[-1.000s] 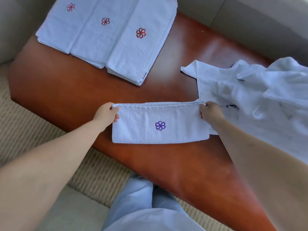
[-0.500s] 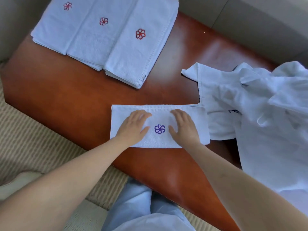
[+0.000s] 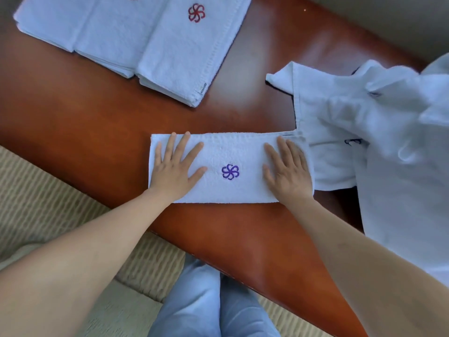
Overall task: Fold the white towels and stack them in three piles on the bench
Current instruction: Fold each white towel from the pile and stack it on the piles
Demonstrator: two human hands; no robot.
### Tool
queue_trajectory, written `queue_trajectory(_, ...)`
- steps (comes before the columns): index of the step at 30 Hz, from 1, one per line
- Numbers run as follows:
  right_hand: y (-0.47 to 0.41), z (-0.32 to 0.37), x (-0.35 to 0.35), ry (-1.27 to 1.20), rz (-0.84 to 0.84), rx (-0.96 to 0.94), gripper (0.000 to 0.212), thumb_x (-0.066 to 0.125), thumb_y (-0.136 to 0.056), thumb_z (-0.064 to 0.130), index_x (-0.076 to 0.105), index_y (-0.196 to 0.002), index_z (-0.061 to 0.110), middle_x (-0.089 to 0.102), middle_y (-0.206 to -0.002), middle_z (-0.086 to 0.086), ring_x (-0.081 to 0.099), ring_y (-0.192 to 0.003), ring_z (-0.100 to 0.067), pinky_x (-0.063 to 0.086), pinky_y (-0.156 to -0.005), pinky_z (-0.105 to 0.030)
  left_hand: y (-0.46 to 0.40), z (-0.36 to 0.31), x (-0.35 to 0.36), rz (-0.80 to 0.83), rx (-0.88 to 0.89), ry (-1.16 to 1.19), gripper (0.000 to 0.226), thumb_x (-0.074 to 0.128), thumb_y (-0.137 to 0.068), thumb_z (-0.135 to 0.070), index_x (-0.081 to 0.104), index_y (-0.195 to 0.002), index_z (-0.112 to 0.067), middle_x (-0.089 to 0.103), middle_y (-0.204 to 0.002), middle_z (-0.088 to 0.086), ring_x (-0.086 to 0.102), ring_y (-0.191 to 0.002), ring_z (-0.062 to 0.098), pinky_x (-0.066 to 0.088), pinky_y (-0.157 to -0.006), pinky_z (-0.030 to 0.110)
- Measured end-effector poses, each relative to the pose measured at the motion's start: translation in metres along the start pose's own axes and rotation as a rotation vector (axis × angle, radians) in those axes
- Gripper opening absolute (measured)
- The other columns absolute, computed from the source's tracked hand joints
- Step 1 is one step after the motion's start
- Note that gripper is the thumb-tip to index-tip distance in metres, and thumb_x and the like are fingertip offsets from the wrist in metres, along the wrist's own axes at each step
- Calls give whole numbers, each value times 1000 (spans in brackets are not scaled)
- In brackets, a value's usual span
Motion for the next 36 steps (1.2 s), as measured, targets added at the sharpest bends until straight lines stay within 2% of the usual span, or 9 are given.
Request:
queue_trajectory(4,20,-16,-37,-94,72,130,51,60,-95,20,52,-145,16,37,-162,-6,32,-149,-27,29,-118,-40,-6,-17,-16,204,-86,-31,71,15,-102,-66,-7,-162,-36,-17,-170,0,-18,-156,31,-8,-121,62)
queue_trajectory(9,58,-51,-63,-411,7,567,39,62,-93,21,56,-131,18,51,-135,0,57,-109,-23,51,-77,-36,-36,-91,-53,236,114,-9,67,35,-105,-52,9,-162,-29,7,-170,1,1,-157,27,-1,-124,58)
queue_trajectory(12,79,-70,-47,-665,126,876,49,66,-92,27,46,-135,14,56,-122,-6,59,-96,-24,49,-76,-35,-64,-141,-64,249,161,109,70,43,-103,-46,11,-162,-26,16,-168,0,10,-155,25,4,-124,55)
queue_trajectory(16,95,-74,-14,-1205,131,1129,50,71,-90,21,51,-133,7,66,-119,-17,66,-102,-26,57,-94,-41,-102,-193,-67,297,166,229,79,55,-98,-46,15,-161,-22,29,-162,6,28,-148,30,18,-122,50)
queue_trajectory(19,100,-70,0,-1368,186,1169,27,74,-91,18,64,-114,9,69,-113,-11,68,-104,-21,58,-88,-32,-126,-217,-68,373,96,275,72,66,-90,-45,37,-151,-20,44,-147,11,43,-136,35,35,-110,42)
queue_trajectory(21,102,-65,3,-1449,230,1193,21,77,-90,17,65,-107,12,66,-109,-4,65,-102,-15,56,-81,-27,-135,-224,-72,460,70,321,48,71,-85,-40,56,-125,-18,56,-130,10,54,-120,33,46,-89,36)
queue_trajectory(24,104,-62,-3,-1470,266,1151,26,78,-86,20,65,-109,18,65,-114,0,65,-106,-15,57,-81,-28,-139,-224,-88,511,105,413,22,75,-82,-29,59,-92,-18,62,-97,0,59,-87,23,40,-63,30)
queue_trajectory(27,103,-56,-23,-1470,272,1060,33,78,-82,23,68,-113,17,72,-115,-1,71,-104,-16,60,-80,-28,-130,-215,-116,485,166,419,19,75,-81,-25,57,-88,-20,57,-86,-5,53,-71,13,35,-58,30)
queue_trajectory(36,67,-6,-138,-1185,136,712,21,73,-83,13,62,-100,15,66,-92,-2,62,-70,-16,48,-66,-27,-74,-134,-231,270,134,538,17,70,-80,-15,66,-96,-16,66,-88,0,60,-78,21,43,-67,29)
Point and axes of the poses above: each hand's wrist, its own y-axis away from the middle knuckle, its own x-axis out of the palm, z = x × y, the point moved 6 cm from there along -y, towards the middle knuckle
